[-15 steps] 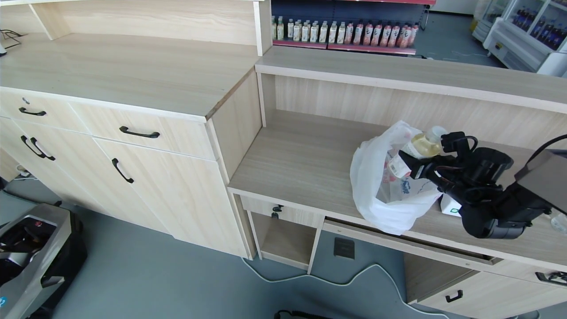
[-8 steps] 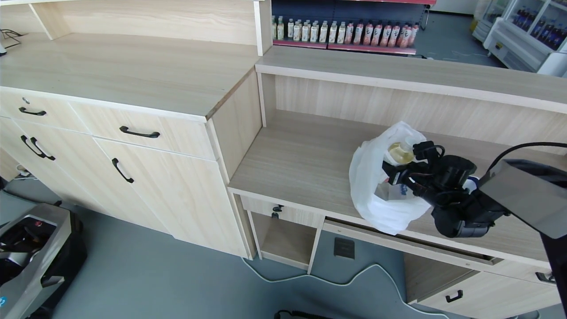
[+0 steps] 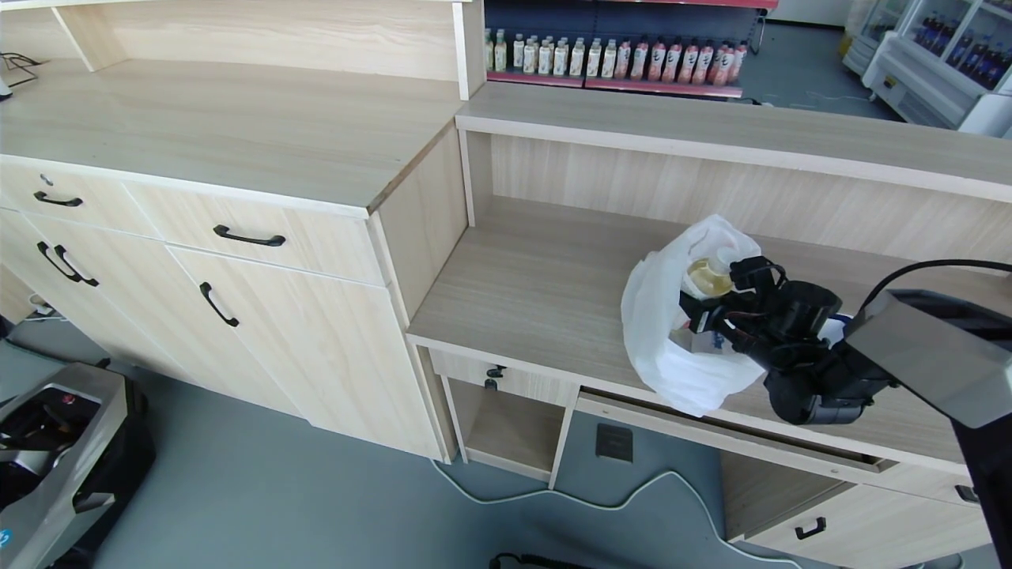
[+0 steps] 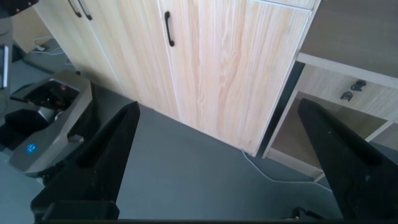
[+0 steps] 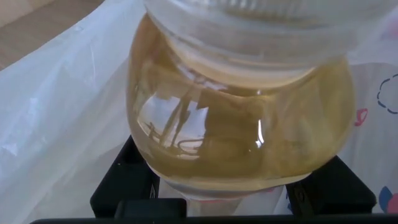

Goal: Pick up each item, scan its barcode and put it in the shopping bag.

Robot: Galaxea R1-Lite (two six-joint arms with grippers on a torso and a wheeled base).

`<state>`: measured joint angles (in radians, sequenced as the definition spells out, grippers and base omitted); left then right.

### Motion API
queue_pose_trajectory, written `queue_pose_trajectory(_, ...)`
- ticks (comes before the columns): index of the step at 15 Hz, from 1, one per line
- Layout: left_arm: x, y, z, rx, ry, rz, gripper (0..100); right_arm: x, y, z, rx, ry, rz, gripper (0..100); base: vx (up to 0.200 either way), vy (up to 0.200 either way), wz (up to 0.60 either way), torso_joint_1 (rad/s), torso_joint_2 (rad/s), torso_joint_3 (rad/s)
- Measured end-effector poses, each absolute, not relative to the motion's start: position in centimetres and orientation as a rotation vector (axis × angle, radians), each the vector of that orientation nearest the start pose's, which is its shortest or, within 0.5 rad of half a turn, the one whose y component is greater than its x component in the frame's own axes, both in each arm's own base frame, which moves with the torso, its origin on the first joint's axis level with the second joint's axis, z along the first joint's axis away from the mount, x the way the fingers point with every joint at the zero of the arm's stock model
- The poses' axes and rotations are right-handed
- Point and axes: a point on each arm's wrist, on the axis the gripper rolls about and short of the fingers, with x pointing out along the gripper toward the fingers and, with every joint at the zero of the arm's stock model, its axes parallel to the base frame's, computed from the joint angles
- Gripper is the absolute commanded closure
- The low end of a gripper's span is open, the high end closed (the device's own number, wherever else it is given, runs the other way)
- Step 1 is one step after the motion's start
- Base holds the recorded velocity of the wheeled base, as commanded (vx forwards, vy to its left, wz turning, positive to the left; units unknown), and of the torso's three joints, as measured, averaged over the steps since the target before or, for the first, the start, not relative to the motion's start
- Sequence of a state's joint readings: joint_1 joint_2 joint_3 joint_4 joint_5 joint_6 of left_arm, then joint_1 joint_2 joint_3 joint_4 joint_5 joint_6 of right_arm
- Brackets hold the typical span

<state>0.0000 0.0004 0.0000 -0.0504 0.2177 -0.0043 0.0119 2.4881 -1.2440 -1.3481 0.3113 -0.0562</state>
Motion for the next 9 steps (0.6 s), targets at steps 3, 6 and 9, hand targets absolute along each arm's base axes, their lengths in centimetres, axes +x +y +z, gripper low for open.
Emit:
queue_pose_trajectory(3,-2.34,0.49,8.06,-0.009,-0.050,0.218,0,46.59,1.20,5.01,-0.078,-0.106,0.317,100,0.000,0.000,0.00,0.000,0.00,0.000)
queue_pose_trajectory(6,-2.34,0.48,8.06,-0.009,-0.050,0.217,0,46.58,1.02,4.74,-0.076,-0.095,0.315,0,0.000,0.000,0.00,0.000,0.00,0.000)
queue_pose_trajectory(9,-2.34,0.48,8.06,-0.009,-0.050,0.217,0,46.79,0.86,4.99,-0.076,-0.105,0.313,0,0.000,0.000,0.00,0.000,0.00,0.000)
